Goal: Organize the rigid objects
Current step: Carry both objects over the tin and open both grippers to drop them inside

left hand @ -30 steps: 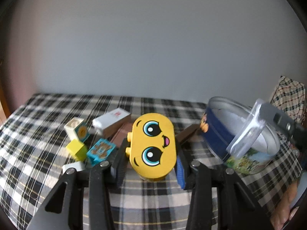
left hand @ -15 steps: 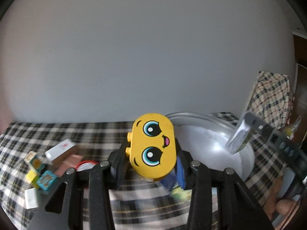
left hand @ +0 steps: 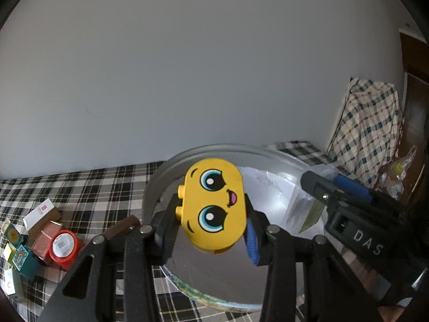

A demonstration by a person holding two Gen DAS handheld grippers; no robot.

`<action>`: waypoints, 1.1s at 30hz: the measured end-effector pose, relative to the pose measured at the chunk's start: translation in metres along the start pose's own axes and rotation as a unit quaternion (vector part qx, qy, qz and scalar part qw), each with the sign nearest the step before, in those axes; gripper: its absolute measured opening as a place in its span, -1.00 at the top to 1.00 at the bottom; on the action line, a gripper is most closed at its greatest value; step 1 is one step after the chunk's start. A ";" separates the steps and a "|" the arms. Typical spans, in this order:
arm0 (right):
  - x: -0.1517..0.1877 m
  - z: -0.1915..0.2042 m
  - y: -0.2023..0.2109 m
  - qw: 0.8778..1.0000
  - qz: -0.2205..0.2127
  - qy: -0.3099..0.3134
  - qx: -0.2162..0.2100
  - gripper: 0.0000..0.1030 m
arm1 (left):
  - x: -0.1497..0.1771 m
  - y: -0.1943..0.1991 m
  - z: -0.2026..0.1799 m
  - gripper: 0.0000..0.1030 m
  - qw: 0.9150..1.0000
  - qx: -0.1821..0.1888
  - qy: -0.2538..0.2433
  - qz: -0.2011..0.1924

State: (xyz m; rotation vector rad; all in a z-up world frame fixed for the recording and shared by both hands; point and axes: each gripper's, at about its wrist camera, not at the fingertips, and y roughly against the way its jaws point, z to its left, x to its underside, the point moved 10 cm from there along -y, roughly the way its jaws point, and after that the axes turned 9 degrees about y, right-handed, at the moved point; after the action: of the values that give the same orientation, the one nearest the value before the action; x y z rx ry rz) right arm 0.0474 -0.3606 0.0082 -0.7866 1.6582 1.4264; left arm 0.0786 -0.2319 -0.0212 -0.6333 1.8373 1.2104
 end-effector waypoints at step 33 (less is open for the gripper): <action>-0.025 -0.046 -0.023 0.992 -0.059 -0.108 -0.012 -0.73 | -0.001 -0.026 0.012 -0.99 0.997 -0.073 -0.005 -0.031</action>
State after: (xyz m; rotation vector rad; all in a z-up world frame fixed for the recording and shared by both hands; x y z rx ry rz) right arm 0.0714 -0.4106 0.0216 -0.7054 1.4104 1.3967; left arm 0.1031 -0.2319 -0.0352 -0.7585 1.7193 1.3137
